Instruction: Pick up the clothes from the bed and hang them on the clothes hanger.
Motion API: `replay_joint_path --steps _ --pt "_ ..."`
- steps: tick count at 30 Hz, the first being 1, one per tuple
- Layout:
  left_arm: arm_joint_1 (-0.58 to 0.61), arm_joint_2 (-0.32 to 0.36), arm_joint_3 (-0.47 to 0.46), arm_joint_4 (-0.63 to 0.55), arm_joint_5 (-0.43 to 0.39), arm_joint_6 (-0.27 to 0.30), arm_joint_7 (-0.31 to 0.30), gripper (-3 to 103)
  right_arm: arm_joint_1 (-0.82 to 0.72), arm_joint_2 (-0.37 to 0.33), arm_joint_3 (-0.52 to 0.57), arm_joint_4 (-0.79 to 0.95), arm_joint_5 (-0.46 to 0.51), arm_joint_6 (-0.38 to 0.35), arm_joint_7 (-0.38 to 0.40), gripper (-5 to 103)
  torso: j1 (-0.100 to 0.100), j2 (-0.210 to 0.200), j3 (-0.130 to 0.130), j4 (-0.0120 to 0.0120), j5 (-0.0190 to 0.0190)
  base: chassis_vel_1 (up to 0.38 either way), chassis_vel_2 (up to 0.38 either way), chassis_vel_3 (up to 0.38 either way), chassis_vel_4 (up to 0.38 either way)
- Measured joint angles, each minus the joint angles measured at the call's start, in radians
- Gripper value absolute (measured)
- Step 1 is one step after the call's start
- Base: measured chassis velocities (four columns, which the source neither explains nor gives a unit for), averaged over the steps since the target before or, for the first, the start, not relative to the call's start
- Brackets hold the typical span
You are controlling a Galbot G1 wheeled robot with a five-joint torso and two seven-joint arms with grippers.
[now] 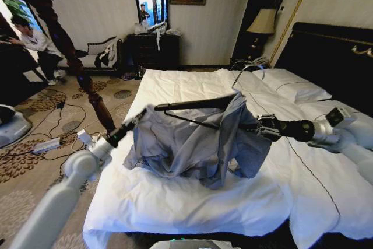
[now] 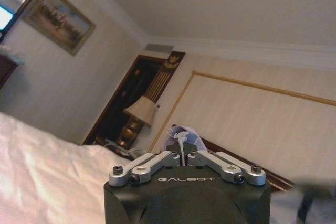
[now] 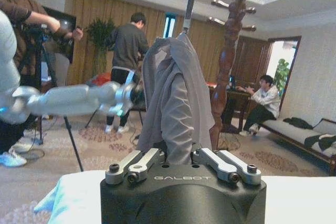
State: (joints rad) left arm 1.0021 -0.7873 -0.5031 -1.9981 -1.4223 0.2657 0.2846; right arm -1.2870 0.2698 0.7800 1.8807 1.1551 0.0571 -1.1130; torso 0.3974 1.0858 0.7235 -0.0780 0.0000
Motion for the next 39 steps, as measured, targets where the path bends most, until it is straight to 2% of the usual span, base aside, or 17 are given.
replay_joint_path --steps 2,5,13,27,35,39 --pt "-0.024 0.013 0.010 0.000 -0.017 0.000 -0.008 0 0.000 0.005 -0.002 -0.001 -0.014 0.000 -0.001 16 0.000 0.000 0.000 0.0000 0.0000 0.000 0.000 0.000 0.000" --pt "-0.110 0.049 0.046 -0.028 -0.088 0.001 -0.049 0 -0.005 0.020 -0.011 -0.009 -0.066 0.002 -0.002 16 0.000 0.000 0.000 0.0001 0.0000 0.000 0.000 0.000 0.000" --pt "-0.192 0.068 0.103 -0.131 -0.151 0.010 -0.094 0 -0.012 0.043 -0.027 -0.014 -0.096 0.005 -0.002 16 0.000 0.000 0.000 0.0001 0.0002 0.000 0.000 0.000 0.000" --pt "-0.194 0.079 0.115 -0.330 -0.190 0.030 -0.101 0 -0.024 0.051 -0.043 -0.026 -0.161 0.001 0.020 16 0.000 0.000 0.000 0.0002 0.0000 0.000 0.000 0.000 0.000" --pt "-0.199 0.093 0.138 -0.381 -0.201 0.039 -0.098 0 -0.046 0.094 -0.074 -0.003 -0.192 0.000 0.043 16 0.000 0.000 0.000 0.0001 0.0002 0.000 0.000 0.000 0.000" --pt "-0.160 0.093 0.150 -0.406 -0.188 0.047 -0.089 0 -0.049 0.103 -0.086 0.005 -0.187 0.002 0.058 16 0.000 0.000 0.000 0.0001 0.0002 0.000 0.000 0.000 0.000"
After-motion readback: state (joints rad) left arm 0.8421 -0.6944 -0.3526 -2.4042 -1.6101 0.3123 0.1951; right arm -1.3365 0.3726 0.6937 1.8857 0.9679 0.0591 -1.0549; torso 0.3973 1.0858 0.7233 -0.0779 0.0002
